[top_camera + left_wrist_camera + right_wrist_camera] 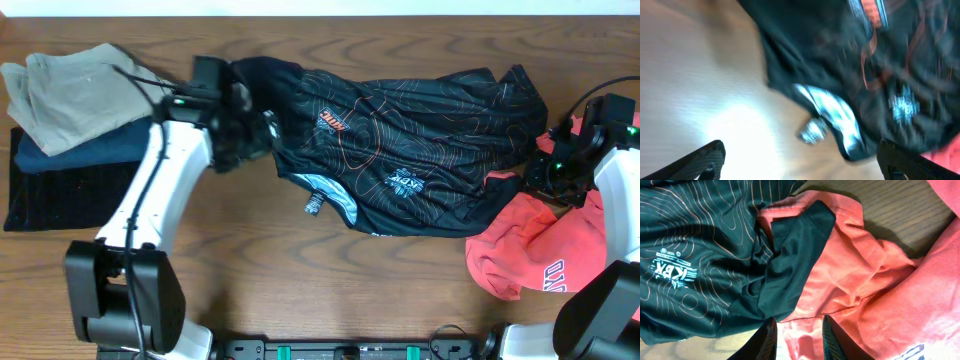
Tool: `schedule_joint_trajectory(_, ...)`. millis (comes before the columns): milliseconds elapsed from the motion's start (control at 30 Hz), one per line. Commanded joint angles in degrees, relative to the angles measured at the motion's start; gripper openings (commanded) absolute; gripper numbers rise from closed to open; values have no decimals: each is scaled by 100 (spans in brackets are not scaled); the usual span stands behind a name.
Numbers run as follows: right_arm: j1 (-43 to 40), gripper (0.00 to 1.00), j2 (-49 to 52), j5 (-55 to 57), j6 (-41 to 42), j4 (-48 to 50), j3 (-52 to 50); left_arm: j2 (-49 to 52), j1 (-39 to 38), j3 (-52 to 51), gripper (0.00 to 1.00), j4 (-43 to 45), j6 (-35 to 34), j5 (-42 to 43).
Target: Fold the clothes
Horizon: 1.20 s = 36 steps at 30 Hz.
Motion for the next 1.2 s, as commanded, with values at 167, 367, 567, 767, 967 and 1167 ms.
schedule_joint_trajectory(167, 52, 29, 7, 35, -76, -74, -35, 330, -1370, -789, 98, 490, -1228, 264)
schedule_joint_trajectory(367, 52, 29, 7, 35, -96, -98, -35, 750, -2225, -1025, 98, 1193, -1884, 264)
schedule_joint_trajectory(567, 52, 30, 7, 37, -96, -136, -35, 1191, -2767, -1025, 94, 1729, -1987, 262)
schedule_joint_trajectory(767, 52, 30, 7, 37, -160, -155, -35, 1425, -2763, -1025, 40, 1456, -1978, 79)
schedule_joint_trajectory(967, 52, 30, 7, 39, -160, -153, -33, 1311, -2041, -999, 6, 776, -1469, -789)
schedule_joint_trajectory(1167, 55, 30, 7, 35, -160, -162, -35, 922, -339, -551, 6, 57, -772, -1762)
